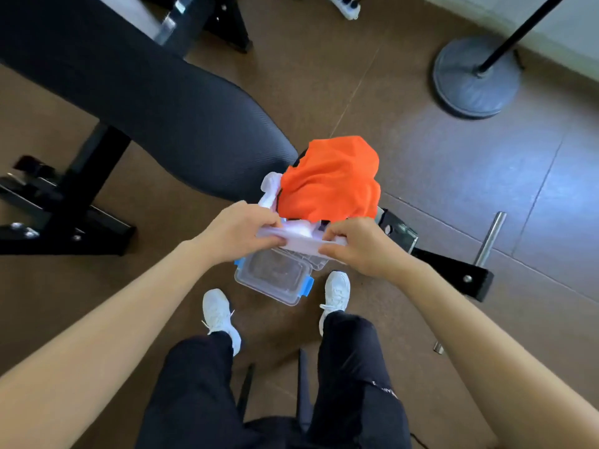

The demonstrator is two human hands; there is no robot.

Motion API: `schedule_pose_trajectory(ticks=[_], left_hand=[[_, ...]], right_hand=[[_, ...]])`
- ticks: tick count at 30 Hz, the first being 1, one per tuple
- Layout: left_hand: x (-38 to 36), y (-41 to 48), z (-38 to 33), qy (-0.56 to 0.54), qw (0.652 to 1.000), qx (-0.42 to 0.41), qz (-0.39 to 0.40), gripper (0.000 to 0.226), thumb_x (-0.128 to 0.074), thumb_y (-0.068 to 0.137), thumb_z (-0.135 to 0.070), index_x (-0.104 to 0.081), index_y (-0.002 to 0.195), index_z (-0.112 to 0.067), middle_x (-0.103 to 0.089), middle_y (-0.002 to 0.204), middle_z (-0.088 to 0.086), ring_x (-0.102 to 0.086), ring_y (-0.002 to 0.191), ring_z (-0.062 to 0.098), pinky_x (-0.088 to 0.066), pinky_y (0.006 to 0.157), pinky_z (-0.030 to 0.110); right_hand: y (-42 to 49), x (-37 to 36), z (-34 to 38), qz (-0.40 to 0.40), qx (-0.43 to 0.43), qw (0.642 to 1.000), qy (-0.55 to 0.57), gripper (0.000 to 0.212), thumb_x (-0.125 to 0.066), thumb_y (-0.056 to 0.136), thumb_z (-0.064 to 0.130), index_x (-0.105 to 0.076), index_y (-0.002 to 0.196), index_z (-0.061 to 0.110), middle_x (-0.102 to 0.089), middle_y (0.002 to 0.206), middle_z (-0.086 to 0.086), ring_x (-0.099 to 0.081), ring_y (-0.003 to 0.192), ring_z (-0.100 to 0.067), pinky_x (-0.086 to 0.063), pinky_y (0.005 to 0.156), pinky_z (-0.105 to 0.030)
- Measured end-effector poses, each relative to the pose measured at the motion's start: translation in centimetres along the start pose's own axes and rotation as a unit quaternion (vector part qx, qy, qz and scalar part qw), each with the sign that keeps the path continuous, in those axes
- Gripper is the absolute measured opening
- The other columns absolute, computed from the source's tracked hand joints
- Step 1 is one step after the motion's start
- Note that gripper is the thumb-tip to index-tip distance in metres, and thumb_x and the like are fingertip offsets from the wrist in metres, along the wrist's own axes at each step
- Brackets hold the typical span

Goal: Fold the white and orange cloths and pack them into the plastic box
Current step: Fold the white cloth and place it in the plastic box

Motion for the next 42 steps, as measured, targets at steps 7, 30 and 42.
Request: schedule_pose_trajectory(ticks=[7, 30, 42], left_hand=[[-8.3, -8.0, 14.8, 0.129, 0.991, 0.037, -0.009, 0.028, -0.070, 0.090, -0.045, -0.066, 0.075, -0.022, -0.065, 0.071, -0.007, -0.056, 0.069, 0.020, -0.047, 0.072, 0.041], [-14.2, -25.7, 17.7, -0.137, 0.902, 0.163, -0.375, 0.026, -0.063, 0.098, -0.036, -0.055, 0.080, -0.019, -0.051, 0.072, -0.001, -0.045, 0.066, 0.017, -0.038, 0.059, 0.031], [-11.5, -23.8, 15.3, -0.276, 0.868, 0.127, -0.393, 0.028, -0.076, 0.090, -0.030, -0.070, 0.085, -0.004, -0.062, 0.076, 0.005, -0.053, 0.066, 0.015, -0.046, 0.059, 0.026]], right_hand=[[-1.9, -9.1, 1.0, -0.076, -0.032, 0.995, 0.048, 0.016, -0.077, 0.086, 0.024, -0.070, 0.083, 0.009, -0.065, 0.082, -0.001, -0.056, 0.075, -0.010, -0.040, 0.066, -0.010], [-13.9, -11.8, -6.8, -0.417, 0.045, 0.895, 0.149, 0.011, -0.072, 0.088, 0.018, -0.061, 0.089, 0.014, -0.057, 0.078, 0.012, -0.052, 0.075, -0.009, -0.045, 0.070, -0.024], [-11.3, -15.3, -10.8, -0.296, -0.040, 0.947, 0.117, 0.015, -0.071, 0.085, 0.004, -0.072, 0.094, 0.016, -0.065, 0.085, 0.003, -0.062, 0.091, -0.021, -0.053, 0.086, -0.037]])
Point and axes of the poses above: each hand's wrist, its own y-axis towards the middle knuckle, its own x-axis out of the back of the hand, z = x × y, the point moved 9 cm from there along y, towards the middle knuckle
